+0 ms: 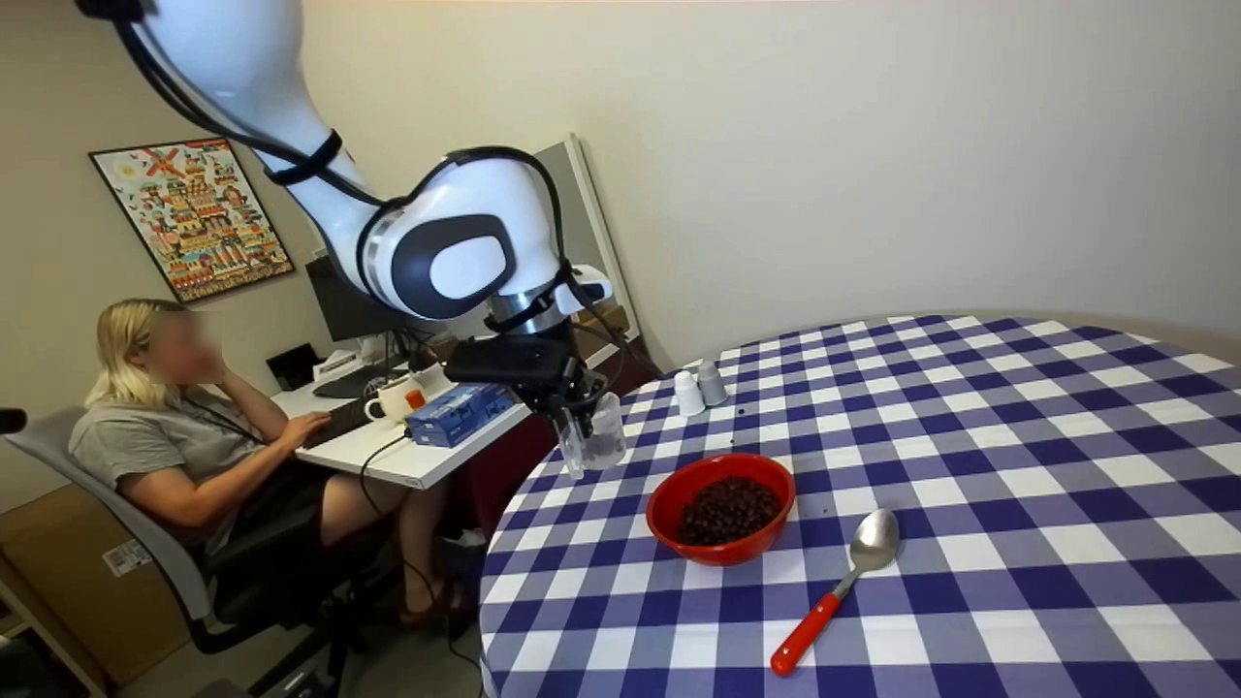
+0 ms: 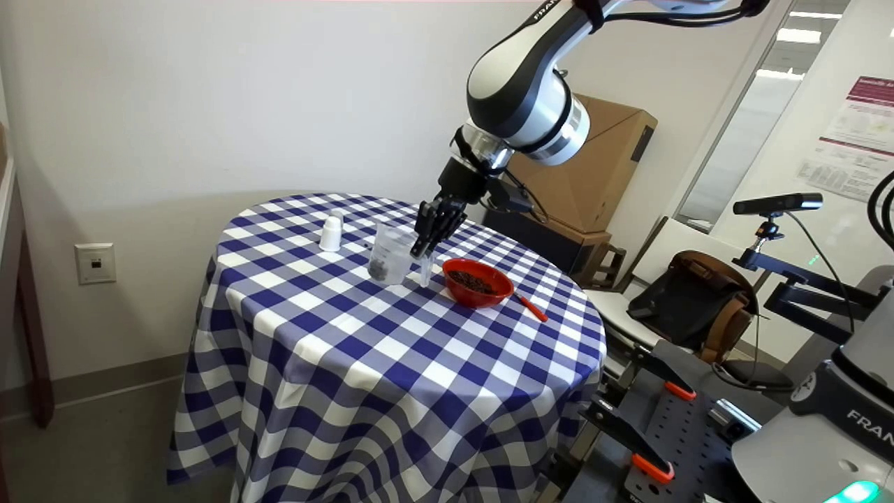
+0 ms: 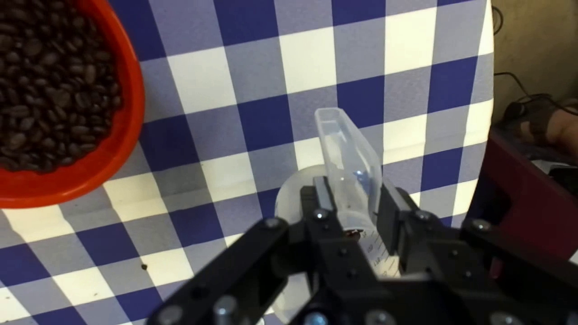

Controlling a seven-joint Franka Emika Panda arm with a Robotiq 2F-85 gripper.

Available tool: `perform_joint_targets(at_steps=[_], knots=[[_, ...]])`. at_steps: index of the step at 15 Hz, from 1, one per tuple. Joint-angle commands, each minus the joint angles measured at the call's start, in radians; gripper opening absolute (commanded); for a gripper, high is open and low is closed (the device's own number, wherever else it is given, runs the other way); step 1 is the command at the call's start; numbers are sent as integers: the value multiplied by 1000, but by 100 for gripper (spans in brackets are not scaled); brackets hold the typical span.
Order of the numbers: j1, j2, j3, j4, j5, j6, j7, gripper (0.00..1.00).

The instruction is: Pour some of the contents from the jug into the bowl

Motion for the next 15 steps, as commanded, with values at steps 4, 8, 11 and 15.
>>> perform_joint_targets(at_steps=[4, 8, 11, 15], knots=[[3, 48, -24, -2, -70, 19, -2, 10], [33, 89, -63, -3, -151, 23, 25, 10], [45, 101, -80, 2, -192, 17, 41, 10], [52, 89, -86, 5, -201, -6, 64, 54]])
